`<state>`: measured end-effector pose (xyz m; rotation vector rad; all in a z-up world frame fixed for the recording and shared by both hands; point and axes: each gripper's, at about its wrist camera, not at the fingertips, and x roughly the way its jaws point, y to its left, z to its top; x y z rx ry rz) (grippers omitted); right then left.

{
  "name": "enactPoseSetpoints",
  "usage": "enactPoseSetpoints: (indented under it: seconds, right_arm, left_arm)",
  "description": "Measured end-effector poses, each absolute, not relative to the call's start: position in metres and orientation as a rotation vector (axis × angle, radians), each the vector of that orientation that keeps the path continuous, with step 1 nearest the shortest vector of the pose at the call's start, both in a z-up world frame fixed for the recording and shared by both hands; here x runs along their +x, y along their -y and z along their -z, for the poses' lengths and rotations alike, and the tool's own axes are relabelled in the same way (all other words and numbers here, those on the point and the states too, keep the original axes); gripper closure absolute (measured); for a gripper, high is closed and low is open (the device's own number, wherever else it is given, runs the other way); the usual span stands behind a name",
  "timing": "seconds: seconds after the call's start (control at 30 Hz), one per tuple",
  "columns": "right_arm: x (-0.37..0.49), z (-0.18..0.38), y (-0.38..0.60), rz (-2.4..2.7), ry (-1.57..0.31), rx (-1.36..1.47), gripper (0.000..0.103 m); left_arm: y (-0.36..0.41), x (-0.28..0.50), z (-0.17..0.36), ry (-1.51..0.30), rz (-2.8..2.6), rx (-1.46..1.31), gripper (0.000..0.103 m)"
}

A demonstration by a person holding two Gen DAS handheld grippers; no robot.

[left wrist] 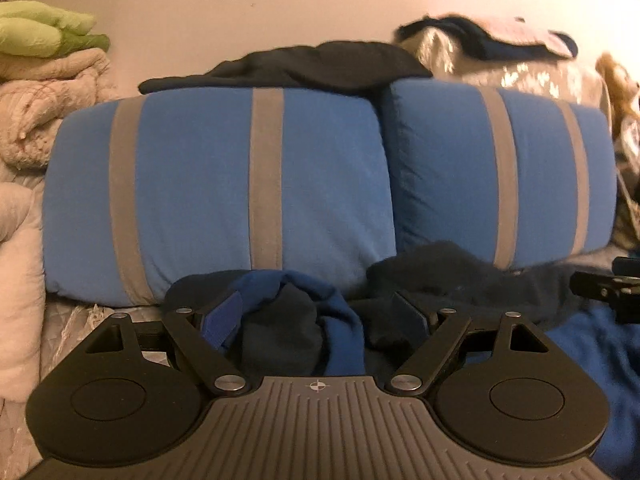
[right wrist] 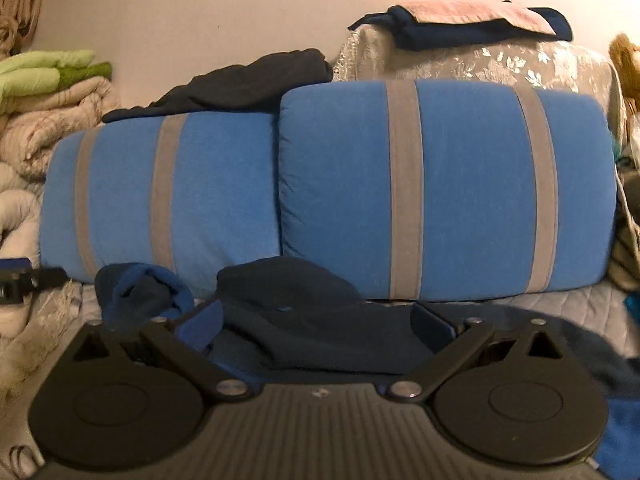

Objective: Fold clothes
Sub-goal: 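Lower the left gripper onto the blue fleece cuff and close it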

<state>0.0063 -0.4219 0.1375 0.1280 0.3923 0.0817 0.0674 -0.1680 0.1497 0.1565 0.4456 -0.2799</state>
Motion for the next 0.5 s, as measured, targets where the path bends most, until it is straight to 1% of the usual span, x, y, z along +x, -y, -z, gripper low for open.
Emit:
enactPoseSetpoints:
  seconds: [0.13, 0.23, 0.37, 0.43, 0.5]
  right_arm:
    - [0.014, -0.111, 0.415, -0.079, -0.448, 0.075, 0.0]
    - [0.011, -0.106, 0.413, -0.072, -0.451, 0.019, 0.0]
    - [0.013, -0.101, 0.415, -0.08, -0.503, 0.038, 0.0]
    - [0.015, -0.099, 0.414, -0.08, -0.517, 0.031, 0.0]
    - [0.015, -0.098, 0.412, -0.08, -0.529, 0.023, 0.0]
  left_arm:
    - [0.179, 0.088, -0.126, -0.477, 0.294, 0.173, 0.021]
    - [0.195, 0.101, -0.108, -0.487, 0.298, 0.243, 0.021]
    - [0.212, 0.114, -0.088, -0.509, 0.304, 0.305, 0.023]
    - [0.219, 0.119, -0.083, -0.508, 0.315, 0.323, 0.033]
    - [0.227, 0.126, -0.077, -0.507, 0.325, 0.345, 0.037]
